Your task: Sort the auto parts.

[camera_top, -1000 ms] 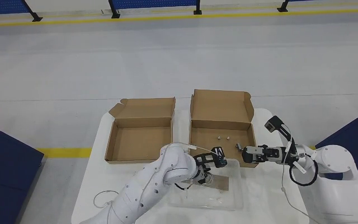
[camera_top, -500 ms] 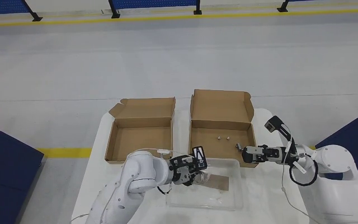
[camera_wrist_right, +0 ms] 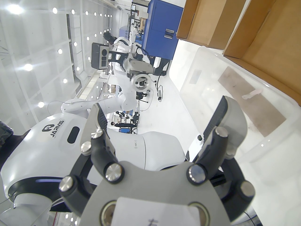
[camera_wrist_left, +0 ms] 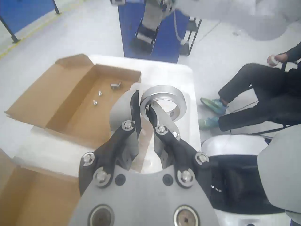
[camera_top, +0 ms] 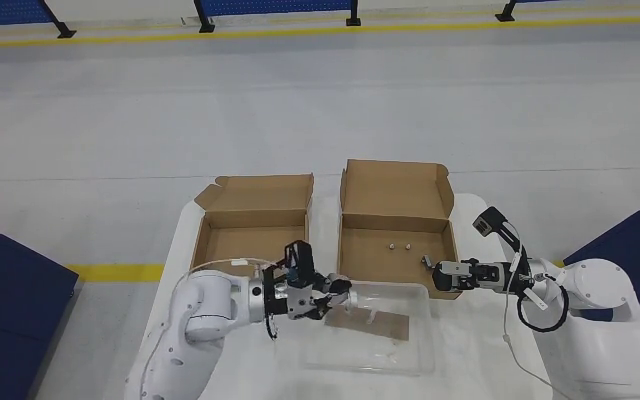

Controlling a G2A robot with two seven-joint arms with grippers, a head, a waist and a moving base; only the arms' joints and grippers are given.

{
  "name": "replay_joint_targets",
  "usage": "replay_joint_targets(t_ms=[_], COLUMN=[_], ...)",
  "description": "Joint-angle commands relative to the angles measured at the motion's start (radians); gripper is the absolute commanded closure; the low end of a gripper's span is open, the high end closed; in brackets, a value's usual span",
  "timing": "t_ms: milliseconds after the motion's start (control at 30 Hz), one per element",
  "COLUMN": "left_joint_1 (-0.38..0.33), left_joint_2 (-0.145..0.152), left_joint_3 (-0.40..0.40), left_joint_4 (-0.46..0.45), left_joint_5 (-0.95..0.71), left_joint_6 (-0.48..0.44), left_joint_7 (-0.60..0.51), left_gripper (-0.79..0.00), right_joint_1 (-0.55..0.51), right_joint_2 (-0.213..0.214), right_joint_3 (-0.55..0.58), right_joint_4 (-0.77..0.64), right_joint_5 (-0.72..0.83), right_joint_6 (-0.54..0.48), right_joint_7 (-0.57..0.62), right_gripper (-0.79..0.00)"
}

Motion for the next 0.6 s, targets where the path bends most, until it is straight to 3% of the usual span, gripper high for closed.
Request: replay_joint_targets(t_ms=[0,233,300,367,567], left_joint_1=[-0.001,0.002,0.007,0.016,-0.017], left_joint_2=[0.007,0.006,0.005,0.003,0.025], left_joint_3=[0.001,0.000,-0.001,0.003,0.065], left_joint_4=[0.001,-0.003,-0.006,0.003,0.055], left_joint_5=[0.003,-0.012,-0.035,-0.102,-0.062], left_joint_6=[0.001,0.009,0.001,0.001,0.001], left_joint_7=[0.035,0.061,0.143,0.299,0.621], left_gripper=[0.000,0.000,0.000,0.000,0.000], right_joint_1=[0.000,0.000,0.000,0.000,0.000], right_joint_2=[0.000,0.000,0.000,0.000,0.000], right_joint_3=[0.000,0.000,0.000,0.000,0.000], right_joint_4=[0.000,0.000,0.000,0.000,0.000], right_joint_5=[0.000,0.000,0.000,0.000,0.000], right_joint_6=[0.000,0.000,0.000,0.000,0.000], right_joint_7=[0.000,0.000,0.000,0.000,0.000], right_gripper=[-0.785,-0.785,-0.785,-0.785,-0.785])
